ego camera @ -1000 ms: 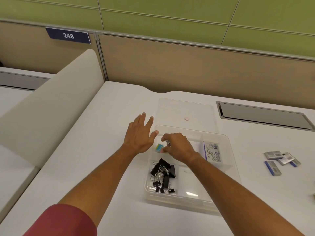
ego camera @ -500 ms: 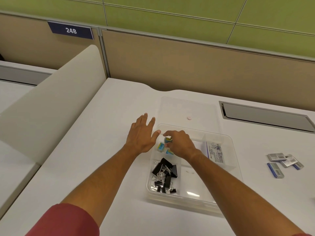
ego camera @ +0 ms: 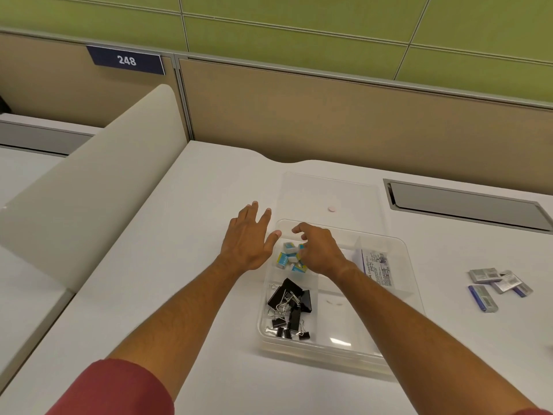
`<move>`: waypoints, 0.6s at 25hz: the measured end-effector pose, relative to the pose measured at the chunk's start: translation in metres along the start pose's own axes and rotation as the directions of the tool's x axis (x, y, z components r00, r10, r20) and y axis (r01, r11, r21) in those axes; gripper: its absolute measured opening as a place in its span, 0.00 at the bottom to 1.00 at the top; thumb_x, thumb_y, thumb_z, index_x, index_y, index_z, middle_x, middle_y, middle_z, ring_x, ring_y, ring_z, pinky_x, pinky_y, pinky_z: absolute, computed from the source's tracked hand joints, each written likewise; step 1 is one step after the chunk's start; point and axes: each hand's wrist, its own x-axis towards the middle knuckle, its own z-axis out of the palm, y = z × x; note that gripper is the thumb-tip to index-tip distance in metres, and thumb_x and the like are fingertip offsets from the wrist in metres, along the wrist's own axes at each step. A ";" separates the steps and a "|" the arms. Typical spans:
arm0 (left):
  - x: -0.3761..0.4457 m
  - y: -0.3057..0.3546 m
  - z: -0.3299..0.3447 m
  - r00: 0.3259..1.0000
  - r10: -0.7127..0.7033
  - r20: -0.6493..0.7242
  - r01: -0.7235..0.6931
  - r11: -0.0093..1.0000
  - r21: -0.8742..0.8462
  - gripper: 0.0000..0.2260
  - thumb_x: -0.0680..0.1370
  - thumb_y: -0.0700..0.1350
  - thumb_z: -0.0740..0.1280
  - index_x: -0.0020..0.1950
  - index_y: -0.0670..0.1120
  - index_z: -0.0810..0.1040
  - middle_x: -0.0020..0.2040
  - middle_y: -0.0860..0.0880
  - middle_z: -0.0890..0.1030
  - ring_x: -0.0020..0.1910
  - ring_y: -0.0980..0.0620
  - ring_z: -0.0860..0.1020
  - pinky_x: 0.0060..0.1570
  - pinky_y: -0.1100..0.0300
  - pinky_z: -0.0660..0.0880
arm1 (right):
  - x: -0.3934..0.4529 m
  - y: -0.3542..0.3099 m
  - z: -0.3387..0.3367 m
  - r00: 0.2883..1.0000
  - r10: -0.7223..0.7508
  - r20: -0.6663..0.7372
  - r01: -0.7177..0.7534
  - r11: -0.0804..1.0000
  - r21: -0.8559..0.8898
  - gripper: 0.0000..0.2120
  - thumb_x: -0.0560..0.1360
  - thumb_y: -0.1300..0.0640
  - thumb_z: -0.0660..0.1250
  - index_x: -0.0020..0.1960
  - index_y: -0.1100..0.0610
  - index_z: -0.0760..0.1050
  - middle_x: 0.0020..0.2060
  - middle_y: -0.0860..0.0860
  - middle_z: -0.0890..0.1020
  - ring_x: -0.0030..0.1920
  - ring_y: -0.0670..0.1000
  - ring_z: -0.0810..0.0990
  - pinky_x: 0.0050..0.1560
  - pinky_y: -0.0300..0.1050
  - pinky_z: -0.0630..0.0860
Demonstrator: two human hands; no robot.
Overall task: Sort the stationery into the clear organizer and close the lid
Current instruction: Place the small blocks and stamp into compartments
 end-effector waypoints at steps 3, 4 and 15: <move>-0.001 0.004 -0.003 1.000 0.011 -0.001 -0.011 1.000 0.004 0.30 0.80 0.62 0.51 0.78 0.49 0.53 0.79 0.43 0.52 0.77 0.42 0.52 0.73 0.45 0.54 | -0.006 0.004 -0.005 0.999 0.002 -0.041 -0.002 1.000 -0.001 0.26 0.70 0.68 0.70 0.66 0.55 0.71 0.58 0.58 0.78 0.59 0.57 0.77 0.60 0.52 0.76; -0.002 0.006 -0.003 1.000 0.015 0.006 -0.015 1.000 -0.001 0.31 0.79 0.63 0.52 0.78 0.49 0.52 0.79 0.43 0.51 0.77 0.42 0.51 0.73 0.45 0.54 | -0.010 0.005 -0.007 0.998 -0.006 -0.068 0.005 1.000 -0.016 0.25 0.71 0.66 0.69 0.66 0.54 0.71 0.59 0.57 0.78 0.60 0.56 0.76 0.60 0.50 0.75; -0.020 0.062 -0.008 0.983 0.181 -0.014 -0.179 0.978 0.110 0.36 0.77 0.64 0.53 0.79 0.50 0.44 0.79 0.41 0.46 0.78 0.41 0.44 0.74 0.46 0.42 | -0.070 0.059 -0.019 0.967 -0.064 -0.246 -0.039 0.919 -0.393 0.35 0.76 0.38 0.57 0.77 0.51 0.53 0.78 0.56 0.55 0.77 0.56 0.53 0.75 0.52 0.51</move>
